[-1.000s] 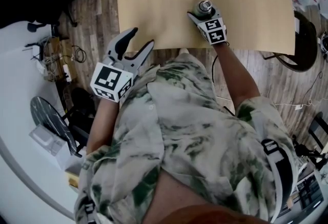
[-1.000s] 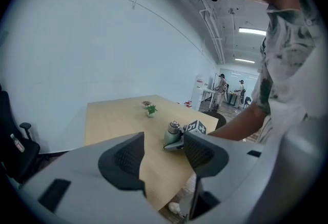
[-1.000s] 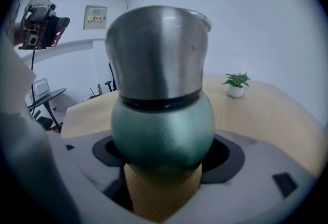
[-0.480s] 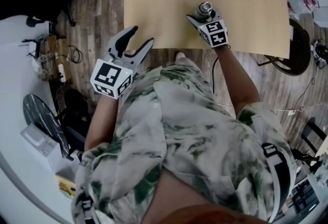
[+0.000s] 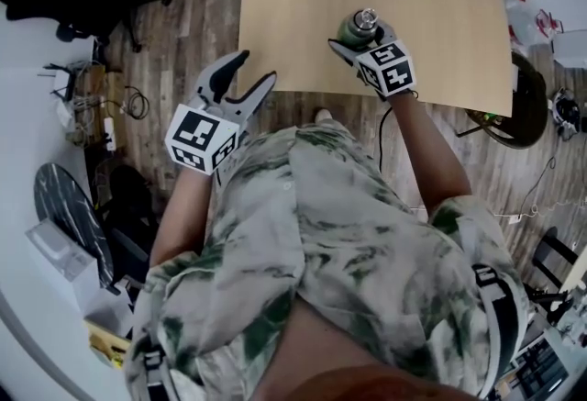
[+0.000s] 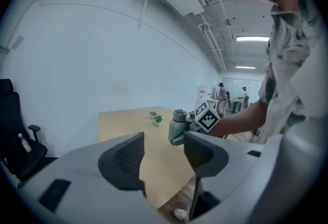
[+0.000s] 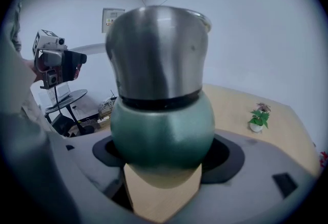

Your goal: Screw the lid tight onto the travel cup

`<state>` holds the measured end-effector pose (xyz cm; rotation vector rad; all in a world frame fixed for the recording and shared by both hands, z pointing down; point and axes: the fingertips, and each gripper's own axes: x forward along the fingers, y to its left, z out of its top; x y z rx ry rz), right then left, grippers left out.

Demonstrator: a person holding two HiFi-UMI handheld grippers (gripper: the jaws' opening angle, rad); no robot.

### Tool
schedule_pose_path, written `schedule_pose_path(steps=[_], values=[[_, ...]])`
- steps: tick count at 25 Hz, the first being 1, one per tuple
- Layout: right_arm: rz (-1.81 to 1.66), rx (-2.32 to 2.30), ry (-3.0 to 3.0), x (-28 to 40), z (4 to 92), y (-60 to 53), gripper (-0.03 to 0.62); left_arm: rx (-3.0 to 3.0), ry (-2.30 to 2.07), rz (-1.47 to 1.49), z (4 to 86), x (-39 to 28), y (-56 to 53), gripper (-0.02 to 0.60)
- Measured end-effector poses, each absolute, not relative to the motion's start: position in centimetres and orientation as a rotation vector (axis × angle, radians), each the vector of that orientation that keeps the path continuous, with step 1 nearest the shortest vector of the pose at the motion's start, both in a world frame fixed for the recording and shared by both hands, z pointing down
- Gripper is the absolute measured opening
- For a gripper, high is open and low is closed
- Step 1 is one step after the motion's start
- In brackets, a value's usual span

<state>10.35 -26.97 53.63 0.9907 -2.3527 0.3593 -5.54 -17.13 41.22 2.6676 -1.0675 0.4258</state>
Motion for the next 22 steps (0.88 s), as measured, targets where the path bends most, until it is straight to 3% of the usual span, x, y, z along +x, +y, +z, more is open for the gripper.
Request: schedule_pose_path(steps=[12, 22], values=[[0.3, 0.725, -2.457, 0.2, 43.5, -21.7, 0.4, 2.725, -1.085, 0.346, 37.6, -9.7, -14.1, 0.252], [0.26, 0.547, -2.488, -6.6, 40.4, -17.6, 0.4, 2.774, -1.102, 0.314, 34.5, -13.1, -12.3, 0.252]])
